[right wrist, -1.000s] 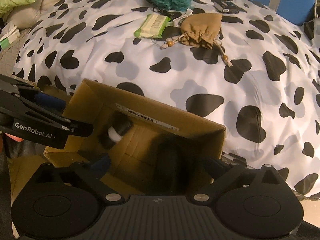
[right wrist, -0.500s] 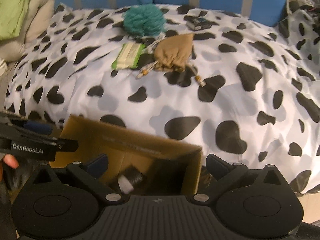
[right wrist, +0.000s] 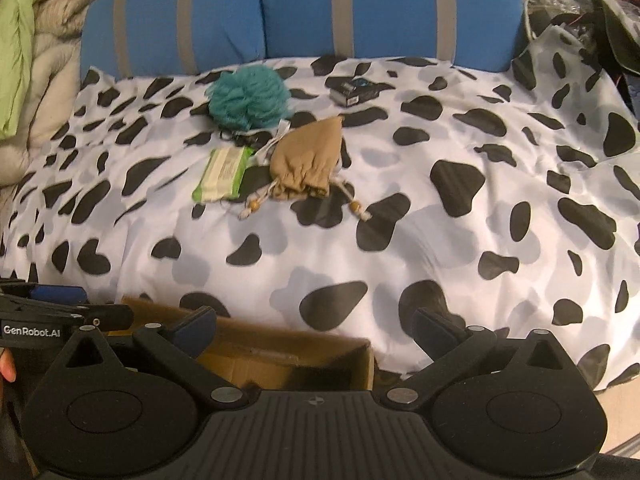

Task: Organize soft objects
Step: 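Open the right gripper to drop the black foam piece into the box, then move the right gripper to the tan burlap pouch and close on it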

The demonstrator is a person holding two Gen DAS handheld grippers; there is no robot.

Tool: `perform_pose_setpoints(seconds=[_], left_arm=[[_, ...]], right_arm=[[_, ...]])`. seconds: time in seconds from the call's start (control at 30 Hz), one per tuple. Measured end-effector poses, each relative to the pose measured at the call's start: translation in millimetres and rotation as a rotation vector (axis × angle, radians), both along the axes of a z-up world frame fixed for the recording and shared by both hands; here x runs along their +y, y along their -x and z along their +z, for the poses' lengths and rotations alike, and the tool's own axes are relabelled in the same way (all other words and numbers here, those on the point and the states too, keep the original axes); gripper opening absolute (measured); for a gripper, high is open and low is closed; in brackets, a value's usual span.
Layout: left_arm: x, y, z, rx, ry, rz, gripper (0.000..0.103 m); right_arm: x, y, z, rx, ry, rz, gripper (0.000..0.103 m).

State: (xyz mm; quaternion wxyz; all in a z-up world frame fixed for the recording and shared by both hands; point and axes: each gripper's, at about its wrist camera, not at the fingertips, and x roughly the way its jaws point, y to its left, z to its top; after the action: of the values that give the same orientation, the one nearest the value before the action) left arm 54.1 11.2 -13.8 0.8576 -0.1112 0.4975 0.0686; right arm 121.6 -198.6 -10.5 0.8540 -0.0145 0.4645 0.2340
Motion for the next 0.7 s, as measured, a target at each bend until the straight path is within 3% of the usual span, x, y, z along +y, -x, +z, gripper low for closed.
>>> perform_pose_setpoints(seconds=[0.33,0.7], left_arm=[[3,-4,11,-0.111,-0.037,0.031,0.077],[13,-31,8,-0.141,-0.083,0.007,0.077]], right_arm=[[-1,-10,5,-0.066,-0.006,-0.027,0.103],[5,-41,2,-0.102,-0.005,-0.005,0.103]])
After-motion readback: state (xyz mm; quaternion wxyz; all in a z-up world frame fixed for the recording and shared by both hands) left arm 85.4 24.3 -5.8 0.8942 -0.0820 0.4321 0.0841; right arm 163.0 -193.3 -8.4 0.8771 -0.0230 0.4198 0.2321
